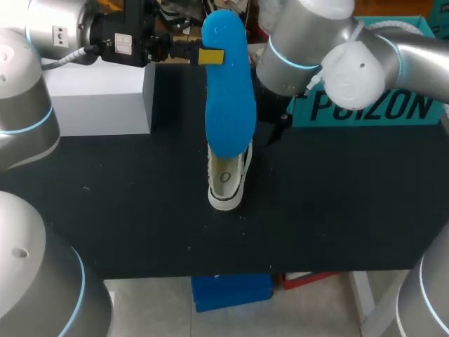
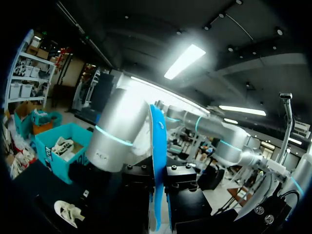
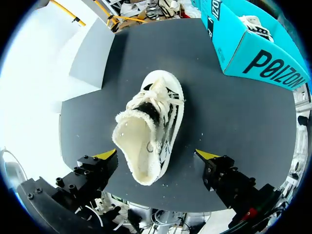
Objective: Take the shoe out of the shoebox, open the shoe tongue, remove and reinsert the insole, then place the shoe into the shoebox
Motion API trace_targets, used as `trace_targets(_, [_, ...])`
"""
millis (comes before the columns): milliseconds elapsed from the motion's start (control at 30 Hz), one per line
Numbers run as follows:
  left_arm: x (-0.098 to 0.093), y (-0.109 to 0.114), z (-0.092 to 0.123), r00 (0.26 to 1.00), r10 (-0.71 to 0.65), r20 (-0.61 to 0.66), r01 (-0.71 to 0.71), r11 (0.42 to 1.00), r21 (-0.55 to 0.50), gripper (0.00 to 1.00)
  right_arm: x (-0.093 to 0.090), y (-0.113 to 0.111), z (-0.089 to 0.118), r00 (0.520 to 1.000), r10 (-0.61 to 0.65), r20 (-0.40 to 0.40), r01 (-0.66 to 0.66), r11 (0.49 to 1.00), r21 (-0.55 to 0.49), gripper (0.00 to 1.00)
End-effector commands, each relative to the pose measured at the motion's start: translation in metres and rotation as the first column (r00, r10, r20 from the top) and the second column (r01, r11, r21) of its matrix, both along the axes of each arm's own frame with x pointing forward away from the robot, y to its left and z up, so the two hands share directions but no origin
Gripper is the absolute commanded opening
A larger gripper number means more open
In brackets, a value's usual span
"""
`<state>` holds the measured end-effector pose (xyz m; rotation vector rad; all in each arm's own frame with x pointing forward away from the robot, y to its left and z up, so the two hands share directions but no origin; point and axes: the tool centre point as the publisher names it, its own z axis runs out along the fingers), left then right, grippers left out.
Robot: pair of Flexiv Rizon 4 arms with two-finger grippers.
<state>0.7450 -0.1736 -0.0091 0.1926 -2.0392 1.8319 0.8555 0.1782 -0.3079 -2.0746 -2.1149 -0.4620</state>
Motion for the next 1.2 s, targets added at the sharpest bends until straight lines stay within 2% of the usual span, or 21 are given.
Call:
trace_targets(33, [0.000,-0.001,-0.001,1.000,0.003,0.001,-0.003,1.000,0.000,0.00,-0.008,-0.016,0.005,0.999,0.035,0.029,-0.041,0.964,0.264,1.00])
trace_targets(733, [0.000,-0.001,-0.001,1.000,0.003,0.001,-0.003,1.000,0.000,0.00,-0.008,-0.016,0.005,0.999,0.035,0.029,-0.041,0.964,0.264,1.00])
trace_targets(767, [0.000,-0.001,-0.001,1.000,0.003,0.001,-0.003,1.000,0.000,0.00,-0.008,-0.016,0.003,0.999,0.036,0.036,-0.045,0.949,0.312,1.00])
trace_targets(933, [0.000,-0.001,-0.001,1.000,0.003,0.001,-0.003,1.000,0.000,0.00,-0.004,-0.019,0.002,0.997,0.036,0.063,-0.059,0.908,0.415,1.00])
trace_targets(1200, [0.000,-0.001,-0.001,1.000,0.003,0.001,-0.003,1.000,0.000,0.00,0.002,-0.031,0.021,0.993,0.052,0.108,-0.102,0.841,0.531,1.00])
